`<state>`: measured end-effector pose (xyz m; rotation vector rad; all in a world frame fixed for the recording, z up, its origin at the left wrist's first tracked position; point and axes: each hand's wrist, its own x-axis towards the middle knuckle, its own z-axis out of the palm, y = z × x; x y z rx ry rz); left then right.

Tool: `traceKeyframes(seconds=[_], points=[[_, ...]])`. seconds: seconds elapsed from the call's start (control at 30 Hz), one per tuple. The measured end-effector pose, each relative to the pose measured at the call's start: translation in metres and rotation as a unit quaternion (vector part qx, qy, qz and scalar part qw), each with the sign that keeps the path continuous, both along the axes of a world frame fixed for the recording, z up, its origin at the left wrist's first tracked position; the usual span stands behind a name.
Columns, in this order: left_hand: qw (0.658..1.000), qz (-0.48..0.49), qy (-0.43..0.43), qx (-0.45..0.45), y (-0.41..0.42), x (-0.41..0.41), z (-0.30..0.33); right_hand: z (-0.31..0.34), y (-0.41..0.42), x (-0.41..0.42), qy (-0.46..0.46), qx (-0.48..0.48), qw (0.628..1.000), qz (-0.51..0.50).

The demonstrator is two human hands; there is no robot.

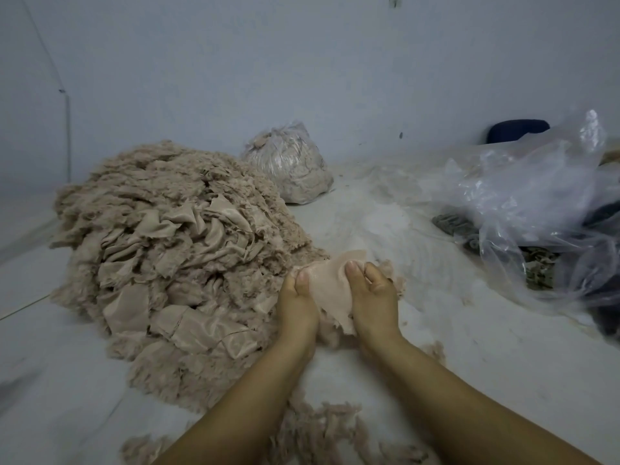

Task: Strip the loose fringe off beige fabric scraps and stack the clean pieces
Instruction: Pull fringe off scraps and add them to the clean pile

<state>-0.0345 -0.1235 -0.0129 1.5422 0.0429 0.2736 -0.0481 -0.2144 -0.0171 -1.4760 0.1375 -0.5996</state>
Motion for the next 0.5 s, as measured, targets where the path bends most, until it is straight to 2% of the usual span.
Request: traceKeyframes(seconds=[0.1, 0.27, 0.37, 0.5], points=[[0.992, 0.002, -0.056, 0.114, 0.007, 0.003, -0.006, 0.002, -0.007, 0.004, -0.008, 0.012, 1.000, -0.010], [0.960, -0.087, -0.072, 0.254, 0.031, 0.000, -0.012, 0.007, -0.046, 0.013, 0.042, -0.035, 0.998, 0.006], [0.938, -0.129, -0.085, 0.309, 0.033, -0.002, -0.002, 0.008, -0.057, 0.017, 0.064, -0.070, 0.995, 0.023], [0.926, -0.136, -0.072, 0.345, 0.042, 0.004, 0.010, 0.009, -0.082, 0.020, 0.067, -0.109, 0.992, 0.000]])
